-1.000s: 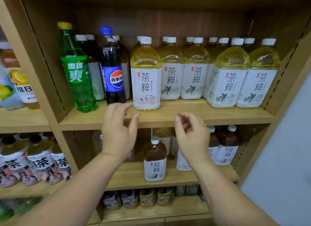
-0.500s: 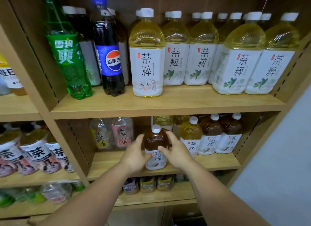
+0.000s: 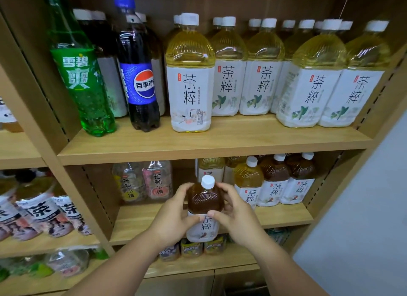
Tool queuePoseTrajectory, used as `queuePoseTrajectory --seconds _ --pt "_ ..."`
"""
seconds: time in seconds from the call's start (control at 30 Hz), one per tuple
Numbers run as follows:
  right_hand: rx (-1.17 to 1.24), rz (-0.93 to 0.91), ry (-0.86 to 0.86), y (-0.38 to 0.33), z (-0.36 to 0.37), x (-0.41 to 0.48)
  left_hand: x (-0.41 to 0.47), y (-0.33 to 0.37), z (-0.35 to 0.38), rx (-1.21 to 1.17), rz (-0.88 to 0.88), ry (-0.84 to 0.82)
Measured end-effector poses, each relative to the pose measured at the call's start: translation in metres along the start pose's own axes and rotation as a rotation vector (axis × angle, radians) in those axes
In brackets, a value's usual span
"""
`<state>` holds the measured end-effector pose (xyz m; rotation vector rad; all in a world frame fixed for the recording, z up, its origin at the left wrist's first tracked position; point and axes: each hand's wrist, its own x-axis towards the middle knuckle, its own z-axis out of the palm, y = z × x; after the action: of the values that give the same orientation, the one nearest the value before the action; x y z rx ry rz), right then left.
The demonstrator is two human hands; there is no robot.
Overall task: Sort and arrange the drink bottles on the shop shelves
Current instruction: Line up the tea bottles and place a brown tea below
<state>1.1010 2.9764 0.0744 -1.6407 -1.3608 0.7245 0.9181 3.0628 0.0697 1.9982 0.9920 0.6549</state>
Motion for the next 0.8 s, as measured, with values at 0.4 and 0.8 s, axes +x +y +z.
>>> queuePoseTrajectory --seconds 0.4,0.8 --pt "0.118 -0.379 0.315 -0.128 -0.122 -0.031 -0.014 0.178 -0.054 -0.023 0.343 0.228" --pt "-0.030 -0.465 0.425 -0.168 -0.172 0.035 0.064 0.248 -0.071 0.033 0.415 0.281"
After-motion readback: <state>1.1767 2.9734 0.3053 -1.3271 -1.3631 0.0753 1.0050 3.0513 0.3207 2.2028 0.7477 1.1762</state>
